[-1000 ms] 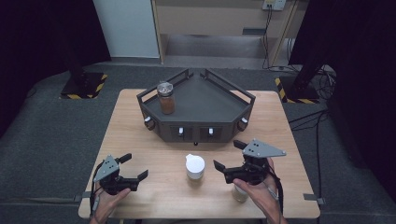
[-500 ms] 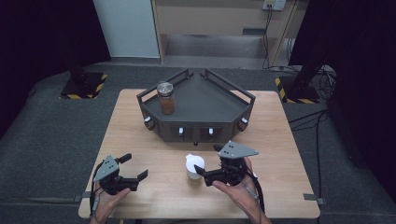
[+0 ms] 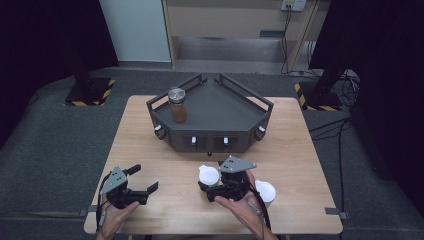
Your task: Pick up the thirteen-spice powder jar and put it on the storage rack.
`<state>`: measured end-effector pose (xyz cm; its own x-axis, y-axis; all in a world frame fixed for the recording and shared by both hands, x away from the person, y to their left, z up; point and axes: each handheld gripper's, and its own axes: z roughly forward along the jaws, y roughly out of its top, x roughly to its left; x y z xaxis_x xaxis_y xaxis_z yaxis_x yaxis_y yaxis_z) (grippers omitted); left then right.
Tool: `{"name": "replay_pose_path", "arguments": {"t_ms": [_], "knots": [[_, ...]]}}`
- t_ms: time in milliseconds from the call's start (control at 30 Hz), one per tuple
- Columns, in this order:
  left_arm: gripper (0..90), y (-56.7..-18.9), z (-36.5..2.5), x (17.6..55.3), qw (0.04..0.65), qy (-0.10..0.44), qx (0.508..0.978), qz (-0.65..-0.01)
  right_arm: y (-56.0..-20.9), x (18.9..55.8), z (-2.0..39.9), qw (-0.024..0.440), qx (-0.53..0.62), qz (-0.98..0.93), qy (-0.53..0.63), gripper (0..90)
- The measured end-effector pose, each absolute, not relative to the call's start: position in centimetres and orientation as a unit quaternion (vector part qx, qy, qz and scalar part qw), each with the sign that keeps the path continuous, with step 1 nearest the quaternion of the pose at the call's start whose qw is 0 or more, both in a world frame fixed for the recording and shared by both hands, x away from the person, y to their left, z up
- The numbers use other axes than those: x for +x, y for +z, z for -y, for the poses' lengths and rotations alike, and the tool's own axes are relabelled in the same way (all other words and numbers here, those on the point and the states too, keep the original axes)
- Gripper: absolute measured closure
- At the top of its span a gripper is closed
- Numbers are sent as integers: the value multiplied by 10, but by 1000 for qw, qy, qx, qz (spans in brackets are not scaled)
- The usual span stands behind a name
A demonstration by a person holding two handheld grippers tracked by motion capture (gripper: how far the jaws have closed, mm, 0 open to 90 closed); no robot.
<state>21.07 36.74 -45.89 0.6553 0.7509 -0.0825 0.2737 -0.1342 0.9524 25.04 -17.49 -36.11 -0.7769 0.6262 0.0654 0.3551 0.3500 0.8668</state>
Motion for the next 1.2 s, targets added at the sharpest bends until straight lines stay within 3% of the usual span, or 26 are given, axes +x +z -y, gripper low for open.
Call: {"name": "replay_pose_path", "arguments": {"t_ms": [267, 667, 1200], "knots": [[31, -459, -367, 211, 553, 216, 723, -353, -376, 253, 165, 138, 314, -811, 474, 122], [33, -459, -366, 211, 552, 216, 724, -352, -391, 253, 160, 146, 322, -808, 471, 292], [34, -459, -366, 212, 552, 215, 725, -352, -382, 251, 155, 160, 311, -815, 462, 305]]}}
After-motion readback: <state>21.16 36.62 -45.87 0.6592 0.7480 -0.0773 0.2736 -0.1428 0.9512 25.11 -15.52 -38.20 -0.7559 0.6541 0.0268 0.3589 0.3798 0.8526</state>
